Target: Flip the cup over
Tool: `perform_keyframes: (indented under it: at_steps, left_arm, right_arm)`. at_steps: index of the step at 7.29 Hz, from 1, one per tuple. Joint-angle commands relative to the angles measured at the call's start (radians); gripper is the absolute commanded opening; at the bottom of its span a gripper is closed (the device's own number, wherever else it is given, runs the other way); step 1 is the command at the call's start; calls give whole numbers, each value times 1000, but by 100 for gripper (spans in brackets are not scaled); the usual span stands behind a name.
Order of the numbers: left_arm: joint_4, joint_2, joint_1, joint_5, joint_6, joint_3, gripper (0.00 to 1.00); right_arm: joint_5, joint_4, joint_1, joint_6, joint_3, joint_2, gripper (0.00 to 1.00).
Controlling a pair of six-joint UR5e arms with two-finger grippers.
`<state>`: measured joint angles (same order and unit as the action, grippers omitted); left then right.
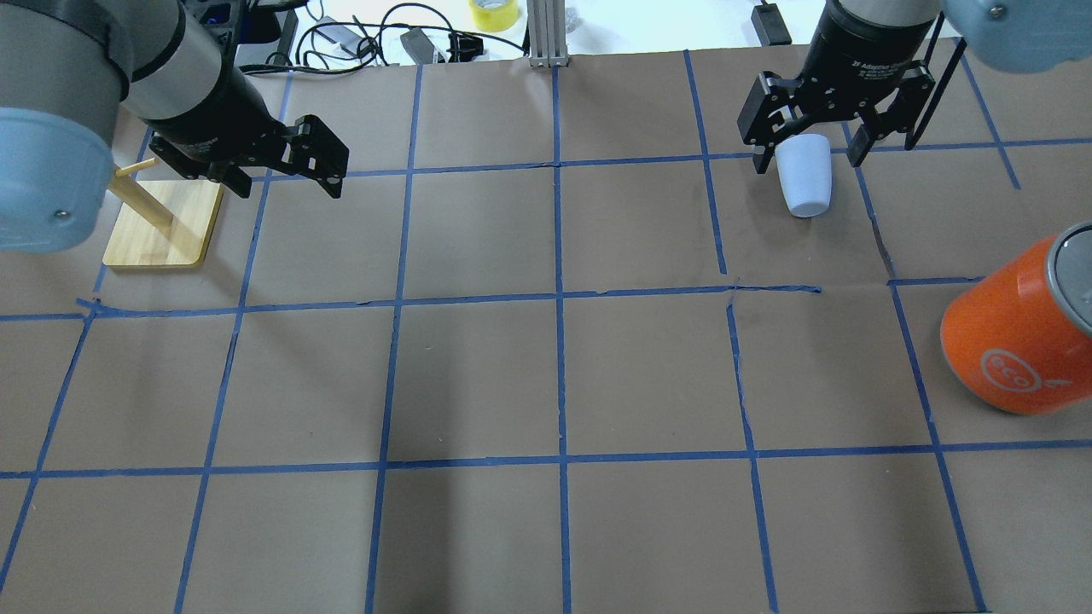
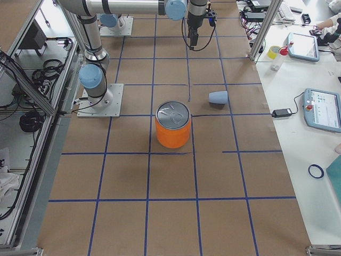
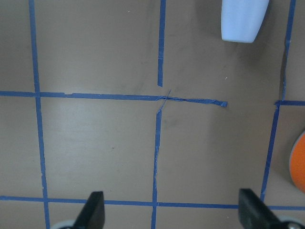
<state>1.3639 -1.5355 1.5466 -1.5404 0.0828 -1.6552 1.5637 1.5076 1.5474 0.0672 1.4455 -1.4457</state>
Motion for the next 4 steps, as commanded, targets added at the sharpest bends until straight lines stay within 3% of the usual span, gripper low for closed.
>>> perform_keyframes:
  at_steps: [1,4]
  left_arm:
    - [0,0,0,-1,0,0,100]
    - [1,0,0,-3,0,0,100]
  right_arm:
    - [1,0,-1,0,12,-2,100]
    - [3,6,-1,9,12,-2,100]
